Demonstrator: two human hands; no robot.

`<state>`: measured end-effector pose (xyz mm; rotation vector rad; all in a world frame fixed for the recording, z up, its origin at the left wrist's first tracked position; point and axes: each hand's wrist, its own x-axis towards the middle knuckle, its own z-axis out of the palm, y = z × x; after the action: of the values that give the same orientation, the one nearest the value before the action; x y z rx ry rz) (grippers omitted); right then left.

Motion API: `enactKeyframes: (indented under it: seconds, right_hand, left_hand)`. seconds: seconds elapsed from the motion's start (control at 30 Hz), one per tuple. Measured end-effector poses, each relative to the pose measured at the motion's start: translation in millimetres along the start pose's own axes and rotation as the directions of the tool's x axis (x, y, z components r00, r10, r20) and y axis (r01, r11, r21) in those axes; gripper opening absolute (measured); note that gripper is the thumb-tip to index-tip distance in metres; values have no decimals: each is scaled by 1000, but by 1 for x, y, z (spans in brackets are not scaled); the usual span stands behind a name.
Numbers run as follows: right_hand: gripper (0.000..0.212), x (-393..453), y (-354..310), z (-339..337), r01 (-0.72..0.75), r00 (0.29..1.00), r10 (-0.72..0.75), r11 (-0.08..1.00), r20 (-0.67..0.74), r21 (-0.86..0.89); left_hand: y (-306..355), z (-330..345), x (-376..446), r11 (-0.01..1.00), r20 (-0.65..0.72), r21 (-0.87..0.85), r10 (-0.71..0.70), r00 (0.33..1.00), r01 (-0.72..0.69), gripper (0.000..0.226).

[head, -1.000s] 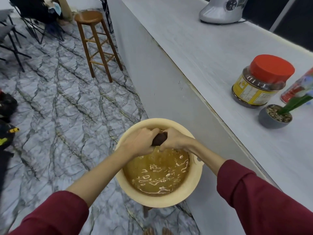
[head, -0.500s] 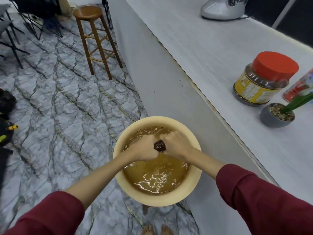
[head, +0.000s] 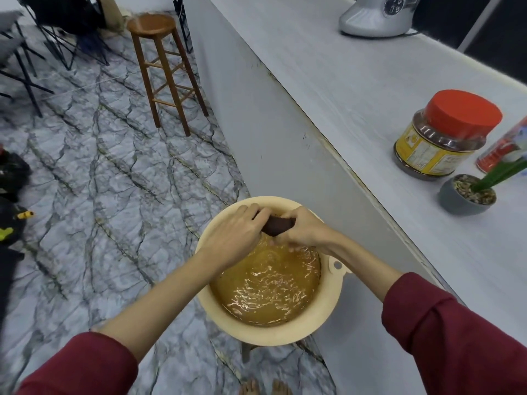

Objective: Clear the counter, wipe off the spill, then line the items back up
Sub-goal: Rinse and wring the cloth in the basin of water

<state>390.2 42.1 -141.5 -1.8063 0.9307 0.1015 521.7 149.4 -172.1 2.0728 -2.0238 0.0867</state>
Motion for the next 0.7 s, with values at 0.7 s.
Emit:
enactKeyframes:
  seconds: [0.7]
  right_hand:
    - [30, 12, -2, 11, 366, 697, -710, 472, -99, -802]
  left_hand:
    - [12, -25, 14, 639, 449, -592, -245, 859, 492, 22]
